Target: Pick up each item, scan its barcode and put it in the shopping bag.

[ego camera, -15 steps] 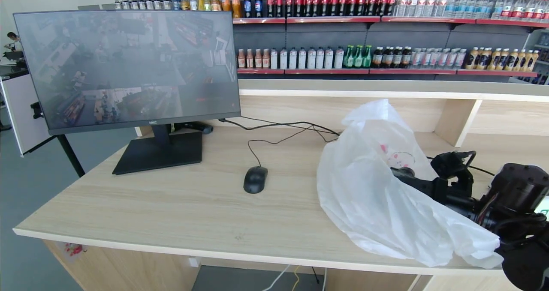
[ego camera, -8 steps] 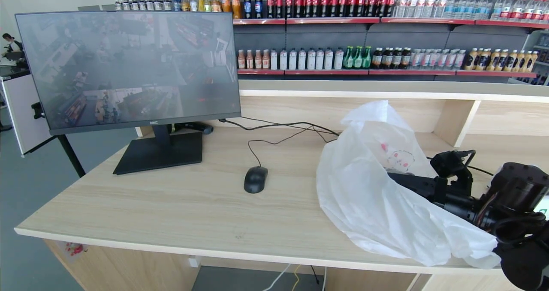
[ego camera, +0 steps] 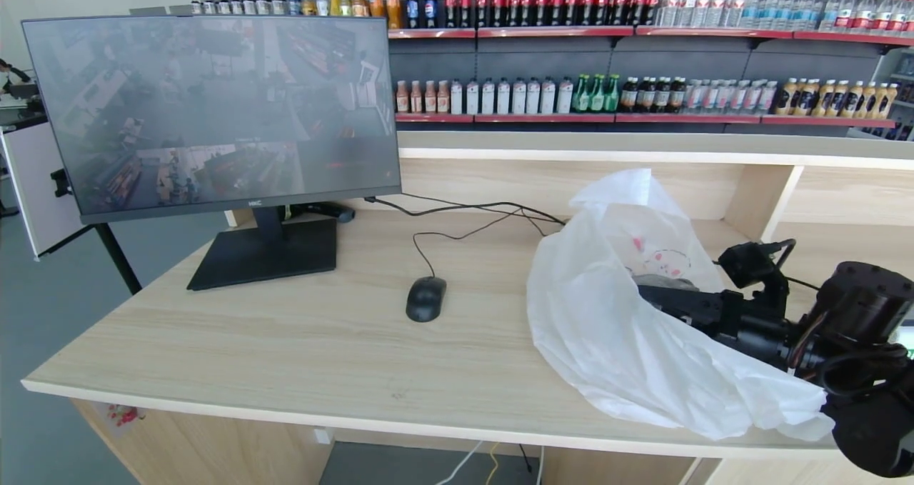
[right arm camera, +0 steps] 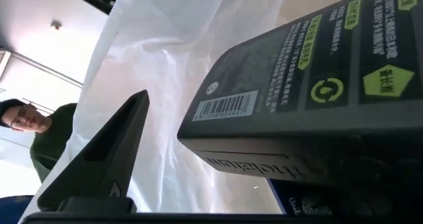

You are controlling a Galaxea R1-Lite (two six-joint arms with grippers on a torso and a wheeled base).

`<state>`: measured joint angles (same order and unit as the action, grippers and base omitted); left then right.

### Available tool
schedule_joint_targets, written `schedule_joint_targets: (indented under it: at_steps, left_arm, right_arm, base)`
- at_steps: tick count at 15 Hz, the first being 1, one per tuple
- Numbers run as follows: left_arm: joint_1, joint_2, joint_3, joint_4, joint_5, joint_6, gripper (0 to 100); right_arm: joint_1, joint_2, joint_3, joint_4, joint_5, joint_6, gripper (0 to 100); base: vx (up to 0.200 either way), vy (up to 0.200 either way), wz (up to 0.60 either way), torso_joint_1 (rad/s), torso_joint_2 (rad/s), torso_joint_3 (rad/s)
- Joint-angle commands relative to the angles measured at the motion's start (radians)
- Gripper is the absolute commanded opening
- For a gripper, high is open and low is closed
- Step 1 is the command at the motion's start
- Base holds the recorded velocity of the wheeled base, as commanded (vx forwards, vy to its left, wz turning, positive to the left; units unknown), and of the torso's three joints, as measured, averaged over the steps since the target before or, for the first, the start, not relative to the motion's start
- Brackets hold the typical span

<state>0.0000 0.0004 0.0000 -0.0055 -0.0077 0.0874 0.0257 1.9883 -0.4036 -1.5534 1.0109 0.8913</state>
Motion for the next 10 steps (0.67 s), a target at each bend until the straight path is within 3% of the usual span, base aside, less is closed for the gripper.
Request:
schedule_joint_targets:
  at_steps: [1, 5, 10]
  left_arm:
    - [0.000, 0.000, 0.000, 0.002, 0.000, -0.003, 100]
    - [0.000, 0.000, 0.000, 0.004, 0.000, -0.003, 100]
    - [0.000, 0.000, 0.000, 0.004, 0.000, -0.003, 100]
  right_arm:
    - [-0.009, -0.034, -0.021, -0.017, 0.002, -0.035, 100]
    - [-0.041, -0.036, -0.020, -0.017, 0.002, -0.163, 100]
    - [-0.056, -0.125, -0.034, -0.017, 0.003, -0.192, 100]
  base:
    - [0.000, 0.000, 0.00, 0.000, 0.00, 0.000]
    - [0.000, 0.000, 0.00, 0.000, 0.00, 0.000]
    - [0.000, 0.000, 0.00, 0.000, 0.00, 0.000]
